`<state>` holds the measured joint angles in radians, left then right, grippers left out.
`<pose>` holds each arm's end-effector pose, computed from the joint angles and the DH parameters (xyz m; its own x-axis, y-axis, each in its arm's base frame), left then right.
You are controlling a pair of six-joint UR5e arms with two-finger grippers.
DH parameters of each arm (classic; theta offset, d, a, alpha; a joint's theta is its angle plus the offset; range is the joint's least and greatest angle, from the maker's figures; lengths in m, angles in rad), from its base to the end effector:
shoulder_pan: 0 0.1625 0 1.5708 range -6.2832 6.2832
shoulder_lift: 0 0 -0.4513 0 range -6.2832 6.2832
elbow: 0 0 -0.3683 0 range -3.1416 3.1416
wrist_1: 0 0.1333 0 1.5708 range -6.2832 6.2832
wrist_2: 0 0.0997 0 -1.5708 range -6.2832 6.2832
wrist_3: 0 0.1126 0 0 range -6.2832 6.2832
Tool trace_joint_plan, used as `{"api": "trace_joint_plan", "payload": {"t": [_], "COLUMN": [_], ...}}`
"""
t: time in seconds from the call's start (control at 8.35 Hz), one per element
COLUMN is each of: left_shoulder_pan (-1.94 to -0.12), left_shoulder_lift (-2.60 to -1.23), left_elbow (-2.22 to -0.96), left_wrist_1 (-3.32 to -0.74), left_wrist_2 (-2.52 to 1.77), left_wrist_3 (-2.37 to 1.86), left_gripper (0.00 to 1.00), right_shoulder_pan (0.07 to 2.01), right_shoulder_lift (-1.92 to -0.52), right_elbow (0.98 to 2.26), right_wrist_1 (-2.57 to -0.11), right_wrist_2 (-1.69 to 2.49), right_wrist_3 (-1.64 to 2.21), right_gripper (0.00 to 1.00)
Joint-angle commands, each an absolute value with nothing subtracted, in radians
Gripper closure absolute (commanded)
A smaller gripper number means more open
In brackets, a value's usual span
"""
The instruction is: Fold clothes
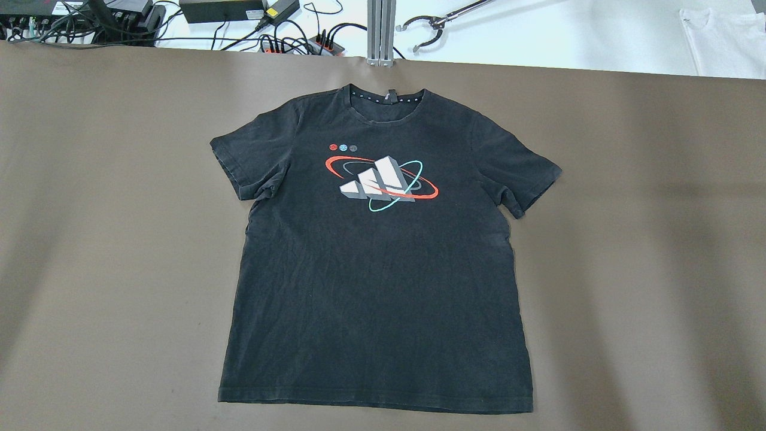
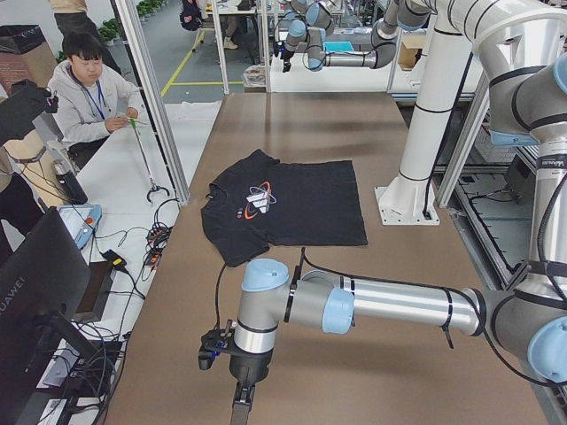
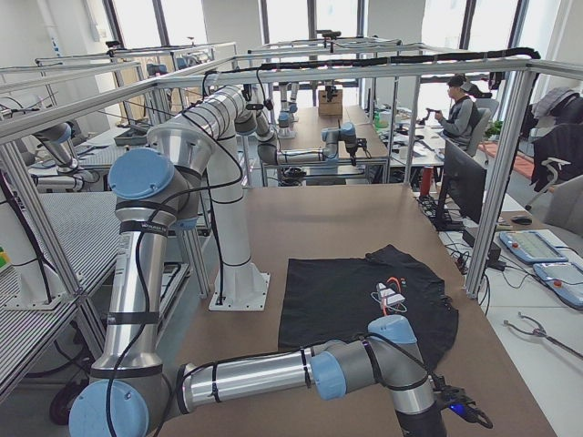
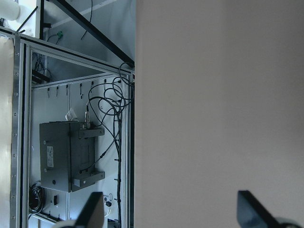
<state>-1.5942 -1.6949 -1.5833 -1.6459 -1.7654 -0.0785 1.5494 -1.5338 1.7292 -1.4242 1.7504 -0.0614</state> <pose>-0.1242 -0.5387 0.6472 0.9770 -0.0590 -0.2050 0.0998 0.9758 0.1947 0.1023 -0.5114 0.6129 0.9793 -0.1386 0.1474 0.0804 0.9351 0.3451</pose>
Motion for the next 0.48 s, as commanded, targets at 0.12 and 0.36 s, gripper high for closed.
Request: {"api": "trace_joint_plan", "payload": {"t": [0.12, 0.36], "left_shoulder_pan": [-1.592, -1.591], "left_shoulder_lift": [-1.703, -1.71], "left_elbow": [-1.582, -1.583], "left_wrist_1": [-1.647, -1.647], "left_wrist_2": [-1.764, -1.764], "left_wrist_3": [-0.08, -0.08], "left_gripper": [0.0, 0.0], "right_shoulder_pan": [1.549, 1.551], "right_shoulder_lift": [-1.508, -1.511], "right_elbow": [1.694, 1.694], "right_wrist_1": [-1.419, -1.417], "right_wrist_2": [1.75, 1.752], "right_wrist_3": [-0.061, -0.061], "right_gripper": [0.06, 0.06]}}
